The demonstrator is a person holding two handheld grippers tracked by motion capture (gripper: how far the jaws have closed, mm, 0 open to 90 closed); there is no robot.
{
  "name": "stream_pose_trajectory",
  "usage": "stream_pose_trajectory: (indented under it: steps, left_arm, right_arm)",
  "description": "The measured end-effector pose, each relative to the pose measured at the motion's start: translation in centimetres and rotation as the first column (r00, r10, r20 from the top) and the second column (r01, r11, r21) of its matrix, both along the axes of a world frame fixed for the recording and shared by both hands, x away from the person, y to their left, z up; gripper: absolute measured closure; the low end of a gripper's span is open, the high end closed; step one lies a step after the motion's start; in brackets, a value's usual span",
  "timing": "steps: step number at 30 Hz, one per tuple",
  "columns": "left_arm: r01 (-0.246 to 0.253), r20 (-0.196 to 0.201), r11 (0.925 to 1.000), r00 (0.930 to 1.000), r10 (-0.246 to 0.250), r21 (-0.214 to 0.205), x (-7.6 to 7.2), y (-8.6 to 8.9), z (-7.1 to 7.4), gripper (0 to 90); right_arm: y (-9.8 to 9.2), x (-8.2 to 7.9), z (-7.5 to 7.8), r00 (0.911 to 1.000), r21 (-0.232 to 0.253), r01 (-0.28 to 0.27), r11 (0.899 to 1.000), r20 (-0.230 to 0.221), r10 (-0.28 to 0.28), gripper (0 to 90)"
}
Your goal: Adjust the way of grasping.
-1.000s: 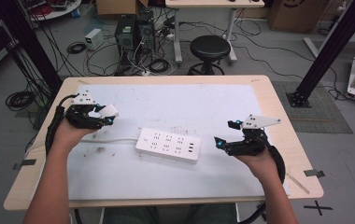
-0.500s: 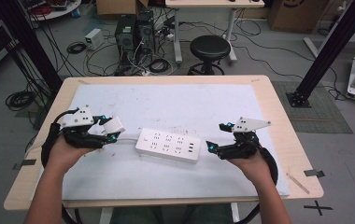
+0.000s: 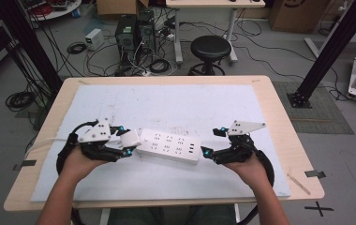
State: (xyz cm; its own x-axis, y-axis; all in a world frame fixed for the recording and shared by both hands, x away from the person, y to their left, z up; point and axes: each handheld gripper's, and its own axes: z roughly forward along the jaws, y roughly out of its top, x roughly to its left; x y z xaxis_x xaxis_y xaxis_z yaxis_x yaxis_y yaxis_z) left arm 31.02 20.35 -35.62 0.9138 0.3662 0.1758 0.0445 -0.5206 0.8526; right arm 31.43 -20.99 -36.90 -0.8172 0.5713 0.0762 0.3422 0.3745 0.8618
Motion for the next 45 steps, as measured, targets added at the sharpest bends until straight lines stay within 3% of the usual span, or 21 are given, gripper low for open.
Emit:
stream_pose_trajectory:
  steps: [5,13,17,19,20,21,27,34,38,45]
  left_arm:
    - [0.065,0.055,0.9973,0.9962,-0.067,0.034,-0.9,-3.0,-1.2,42.4]
    - [0.104,0.172,0.992,0.9784,-0.115,0.072,-2.7,-6.5,-2.8,42.4]
    - [0.108,0.216,0.9902,0.9684,-0.125,0.088,-3.3,-7.4,-3.3,42.4]
    - [0.118,0.218,0.9892,0.9667,-0.134,0.088,-3.3,-7.6,-3.4,42.4]
    - [0.118,0.245,0.988,0.9595,-0.139,0.1,-3.6,-8.1,-3.6,42.4]
    - [0.12,0.247,0.9876,0.9585,-0.142,0.102,-3.7,-8.2,-3.6,42.4]
    - [0.119,0.305,0.9846,0.9399,-0.154,0.128,-4.3,-8.8,-3.7,42.4]
    - [0.136,0.356,0.984,0.919,-0.168,0.116,-4.8,-9.6,-3.3,42.4]
    - [0.142,0.378,0.9822,0.9084,-0.179,0.123,-4.9,-10.0,-3.0,42.4]
    - [0.132,0.397,0.9829,0.9014,-0.173,0.128,-4.9,-10.1,-2.8,42.4]
  right_arm:
    - [1.4,-0.7,-0.7,0.9979,0.044,-0.028,0.999,-0.057,0.03,18.0]
    - [3.6,-1.3,-1.8,0.9848,0.123,-0.066,0.99,-0.152,0.084,18.0]
    - [4.5,-1.2,-2.3,0.9667,0.193,-0.086,0.977,-0.221,0.129,18.0]
    - [4.8,-1.2,-2.4,0.9641,0.206,-0.096,0.974,-0.224,0.142,18.0]
    - [5.0,-1.2,-2.5,0.9616,0.215,-0.1,0.971,-0.23,0.15,18.0]
    - [5.6,-1.1,-2.8,0.9541,0.231,-0.103,0.967,-0.252,0.162,18.0]
    - [6.4,-1.0,-3.4,0.9313,0.293,-0.115,0.949,-0.301,0.206,18.0]
    - [7.6,-0.7,-4.1,0.8982,0.365,-0.121,0.923,-0.355,0.259,18.3]
    - [7.8,-0.5,-4.4,0.8824,0.412,-0.124,0.903,-0.37,0.29,33.0]
    - [7.8,-0.4,-4.6,0.859,0.463,-0.142,0.875,-0.381,0.342,50.6]
